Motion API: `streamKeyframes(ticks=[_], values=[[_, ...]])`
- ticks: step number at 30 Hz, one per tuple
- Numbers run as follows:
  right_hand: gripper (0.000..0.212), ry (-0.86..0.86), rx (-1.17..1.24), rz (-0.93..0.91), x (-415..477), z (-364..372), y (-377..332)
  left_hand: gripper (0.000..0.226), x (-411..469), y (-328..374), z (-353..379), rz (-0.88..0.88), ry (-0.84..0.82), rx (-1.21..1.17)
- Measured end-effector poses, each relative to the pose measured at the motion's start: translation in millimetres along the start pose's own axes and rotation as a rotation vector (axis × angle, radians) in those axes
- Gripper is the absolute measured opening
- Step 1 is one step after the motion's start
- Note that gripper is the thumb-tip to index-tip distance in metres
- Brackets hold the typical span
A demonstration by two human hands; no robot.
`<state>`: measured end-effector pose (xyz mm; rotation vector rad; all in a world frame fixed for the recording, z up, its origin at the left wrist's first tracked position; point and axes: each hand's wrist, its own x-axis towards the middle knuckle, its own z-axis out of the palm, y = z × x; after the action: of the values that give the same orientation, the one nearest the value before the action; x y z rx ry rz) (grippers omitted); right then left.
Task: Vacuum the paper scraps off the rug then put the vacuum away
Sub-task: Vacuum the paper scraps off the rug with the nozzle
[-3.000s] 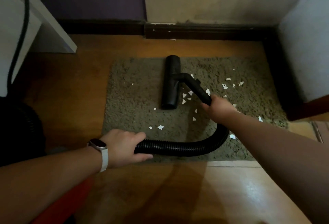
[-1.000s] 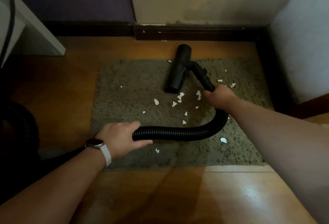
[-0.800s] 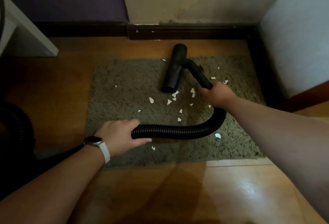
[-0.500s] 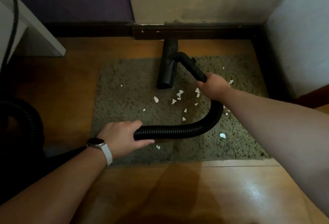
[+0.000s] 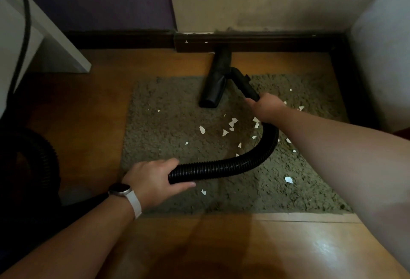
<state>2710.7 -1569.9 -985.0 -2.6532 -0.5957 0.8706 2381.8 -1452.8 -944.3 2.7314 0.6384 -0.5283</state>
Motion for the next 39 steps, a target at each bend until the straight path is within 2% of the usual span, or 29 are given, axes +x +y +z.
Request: streamKeyframes(ticks=[5, 11, 18, 22, 25, 29, 39], values=[[0.032, 0.017, 0.052, -0.004, 0.7, 1.9, 16.3, 0.051, 9.3, 1.4, 1.4, 0.003, -0.011, 0.003], [0.047, 0.037, 0.056, 0.031, 3.5, 12.2, 26.2, 0.049, 13.7, 0.5, 5.6, 0.027, -0.017, -0.026], [0.045, 0.013, 0.002, -0.01, 8.9, 9.0, 7.9, 0.053, 14.6, -5.9, 11.8, 0.061, 0.056, -0.05], [0.045, 0.019, 0.003, -0.015, 9.6, 11.1, 10.1, 0.044, 19.3, -7.3, 10.8, 0.036, 0.039, -0.058], [0.041, 0.024, 0.018, 0.012, 7.2, 11.9, 22.9, 0.047, 26.4, -5.8, 9.3, 0.017, 0.047, -0.071], [0.046, 0.048, 0.024, 0.008, 4.0, 12.3, 36.7, 0.052, 32.7, -1.3, 7.7, 0.011, 0.029, -0.046], [0.042, -0.018, -0.02, -0.05, 1.7, 20.4, 9.9, 0.052, 18.6, -10.5, 12.0, 0.048, 0.03, -0.029]])
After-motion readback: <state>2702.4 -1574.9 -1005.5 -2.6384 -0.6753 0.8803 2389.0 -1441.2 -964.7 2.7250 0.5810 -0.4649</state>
